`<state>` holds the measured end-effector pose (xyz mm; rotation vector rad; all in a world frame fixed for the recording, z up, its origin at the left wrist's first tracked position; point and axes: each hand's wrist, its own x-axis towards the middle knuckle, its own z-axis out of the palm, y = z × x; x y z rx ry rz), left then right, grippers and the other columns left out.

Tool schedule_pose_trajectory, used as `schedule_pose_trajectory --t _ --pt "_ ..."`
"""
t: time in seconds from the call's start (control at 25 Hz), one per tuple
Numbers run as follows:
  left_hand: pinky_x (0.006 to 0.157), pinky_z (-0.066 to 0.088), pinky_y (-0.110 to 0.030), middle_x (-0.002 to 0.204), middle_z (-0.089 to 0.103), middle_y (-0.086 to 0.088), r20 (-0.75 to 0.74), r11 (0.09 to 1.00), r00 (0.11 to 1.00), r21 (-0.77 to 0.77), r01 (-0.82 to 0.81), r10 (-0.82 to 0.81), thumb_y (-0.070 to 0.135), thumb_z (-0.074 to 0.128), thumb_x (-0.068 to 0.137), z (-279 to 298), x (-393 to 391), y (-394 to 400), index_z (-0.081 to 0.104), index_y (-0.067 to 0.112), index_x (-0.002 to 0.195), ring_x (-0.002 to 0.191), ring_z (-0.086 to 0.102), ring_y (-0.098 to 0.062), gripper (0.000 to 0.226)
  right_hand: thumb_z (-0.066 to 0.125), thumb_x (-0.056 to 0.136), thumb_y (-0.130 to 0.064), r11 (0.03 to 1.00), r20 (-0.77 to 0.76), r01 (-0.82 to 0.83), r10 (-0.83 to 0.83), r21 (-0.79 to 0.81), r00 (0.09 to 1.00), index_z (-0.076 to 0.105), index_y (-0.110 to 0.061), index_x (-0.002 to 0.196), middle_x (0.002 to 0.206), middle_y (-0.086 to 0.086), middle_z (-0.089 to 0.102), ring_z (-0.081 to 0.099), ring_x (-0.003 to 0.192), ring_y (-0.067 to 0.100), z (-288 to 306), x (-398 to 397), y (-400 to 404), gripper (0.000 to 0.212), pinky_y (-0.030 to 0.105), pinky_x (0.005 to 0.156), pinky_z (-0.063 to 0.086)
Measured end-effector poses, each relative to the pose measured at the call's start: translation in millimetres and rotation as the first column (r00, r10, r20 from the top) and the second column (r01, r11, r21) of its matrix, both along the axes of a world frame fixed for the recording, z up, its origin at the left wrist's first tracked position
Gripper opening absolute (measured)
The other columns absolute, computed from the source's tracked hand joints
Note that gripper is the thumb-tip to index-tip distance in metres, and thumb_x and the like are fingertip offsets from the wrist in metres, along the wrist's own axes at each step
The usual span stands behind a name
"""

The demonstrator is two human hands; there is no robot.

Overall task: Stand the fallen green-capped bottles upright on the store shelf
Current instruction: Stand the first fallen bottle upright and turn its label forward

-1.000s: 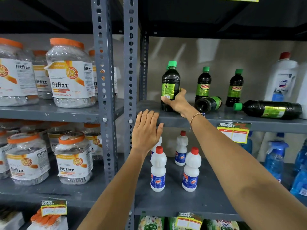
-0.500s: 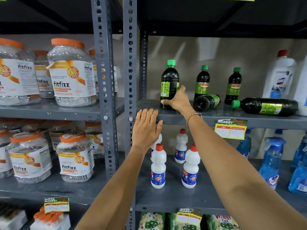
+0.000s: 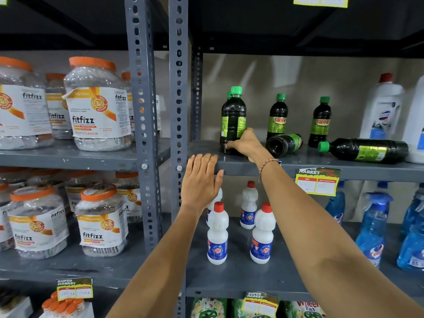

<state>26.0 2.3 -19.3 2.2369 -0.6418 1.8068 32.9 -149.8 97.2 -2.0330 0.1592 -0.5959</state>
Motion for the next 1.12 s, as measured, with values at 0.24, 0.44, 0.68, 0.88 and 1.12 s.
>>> schedule_pose_trajectory --t 0.24,0.44,0.68,0.88,1.12 --pt "0.104 0.04 -0.043 0.115 0.066 -0.01 0.008 1.0 1.0 -0.009 0.016 -0.016 0.043 0.03 0.095 -0.1 0.9 0.1 0.058 0.009 0.117 0.109 0.062 -0.028 0.049 0.083 0.067 -0.014 0.999 -0.009 -0.05 0.05 0.013 0.999 0.035 -0.003 0.127 0.115 0.007 0.054 0.052 0.107 0.021 -1.0 4.1 -2.0 0.077 0.031 0.088 0.043" --pt "0.104 0.04 -0.042 0.114 0.066 -0.01 0.016 1.0 1.0 -0.001 0.01 -0.01 0.042 0.033 0.094 -0.2 2.3 -0.4 0.058 0.009 0.117 0.109 0.061 -0.028 0.047 0.084 0.06 -0.003 0.998 0.011 -0.041 0.04 0.052 0.999 0.04 -0.004 0.123 0.121 0.013 0.056 0.054 0.114 0.028 -3.9 9.1 -5.8 0.077 0.039 0.096 0.047" --pt "0.103 0.041 -0.042 0.114 0.066 -0.01 0.024 1.0 1.0 -0.004 0.016 -0.016 0.041 0.034 0.093 -2.3 2.2 -1.0 0.058 0.009 0.116 0.109 0.062 -0.028 0.046 0.083 0.064 -0.004 0.993 -0.047 -0.087 0.091 0.084 0.995 0.039 -0.002 0.126 0.119 0.012 0.057 0.055 0.114 0.026 -4.4 15.1 -9.0 0.075 0.034 0.091 0.046" --pt "0.104 0.04 -0.041 0.114 0.065 -0.01 0.016 1.0 1.0 -0.008 0.024 -0.024 0.04 0.035 0.094 0.0 1.9 0.4 0.057 0.009 0.116 0.109 0.061 -0.028 0.045 0.087 0.063 -0.013 0.996 -0.006 -0.056 0.057 0.068 0.998 0.032 -0.004 0.127 0.117 0.009 0.055 0.052 0.109 0.022 -3.1 15.4 -7.7 0.085 0.037 0.098 0.045" --pt "0.105 0.039 -0.041 0.115 0.065 -0.009 0.005 1.0 1.0 -0.009 0.025 -0.025 0.041 0.036 0.093 -0.7 1.8 0.2 0.058 0.009 0.116 0.109 0.061 -0.028 0.045 0.09 0.057 -0.019 0.994 -0.008 -0.077 0.077 0.076 0.997 0.037 -0.005 0.125 0.119 0.008 0.057 0.054 0.113 0.022 -5.6 17.8 -8.8 0.088 0.035 0.094 0.046"
